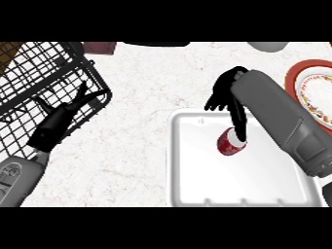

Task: Pick the can from the tray and place it in the plate

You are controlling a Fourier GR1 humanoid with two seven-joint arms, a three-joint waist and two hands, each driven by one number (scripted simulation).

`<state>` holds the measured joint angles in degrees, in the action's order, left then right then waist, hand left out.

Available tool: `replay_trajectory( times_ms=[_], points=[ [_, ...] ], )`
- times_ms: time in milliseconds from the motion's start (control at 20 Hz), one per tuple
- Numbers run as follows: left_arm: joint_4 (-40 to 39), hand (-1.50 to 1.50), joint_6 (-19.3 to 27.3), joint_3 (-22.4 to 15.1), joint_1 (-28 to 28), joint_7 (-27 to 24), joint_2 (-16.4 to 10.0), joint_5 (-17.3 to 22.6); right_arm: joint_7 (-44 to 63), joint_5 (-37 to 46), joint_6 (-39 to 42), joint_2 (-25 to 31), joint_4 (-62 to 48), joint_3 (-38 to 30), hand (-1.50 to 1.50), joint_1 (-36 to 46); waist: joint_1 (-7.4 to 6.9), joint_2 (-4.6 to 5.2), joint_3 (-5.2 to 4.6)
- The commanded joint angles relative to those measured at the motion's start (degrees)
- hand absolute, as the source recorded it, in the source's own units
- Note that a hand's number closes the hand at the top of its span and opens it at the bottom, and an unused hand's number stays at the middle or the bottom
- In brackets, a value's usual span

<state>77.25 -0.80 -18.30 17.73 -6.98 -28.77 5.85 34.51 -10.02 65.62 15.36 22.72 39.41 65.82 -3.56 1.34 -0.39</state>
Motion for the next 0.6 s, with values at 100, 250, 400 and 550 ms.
replay_trajectory(
  times_ms=[100,250,400,550],
  points=[
    [8.36,0.00,0.46,3.74,0.34,0.75,2.41,4.78,-1.69,2.73,4.30,-1.56,-0.49,1.85,-1.50,-1.01,0.51,-0.98,0.46],
    [6.26,0.00,0.46,4.30,1.06,-0.20,3.07,3.90,-2.43,3.94,4.35,-3.09,-0.61,2.83,-1.50,-3.03,1.39,-0.86,0.42],
    [11.03,0.00,-0.32,3.88,-3.26,1.62,2.39,4.67,-3.87,4.83,4.34,-2.93,-0.84,3.12,-1.50,-4.46,0.63,-1.12,0.46],
    [6.30,0.00,0.06,6.07,-0.87,-0.69,2.91,4.01,-5.05,6.36,7.45,-1.56,1.65,4.80,-1.50,-6.27,2.18,-1.08,0.42]
  ],
)
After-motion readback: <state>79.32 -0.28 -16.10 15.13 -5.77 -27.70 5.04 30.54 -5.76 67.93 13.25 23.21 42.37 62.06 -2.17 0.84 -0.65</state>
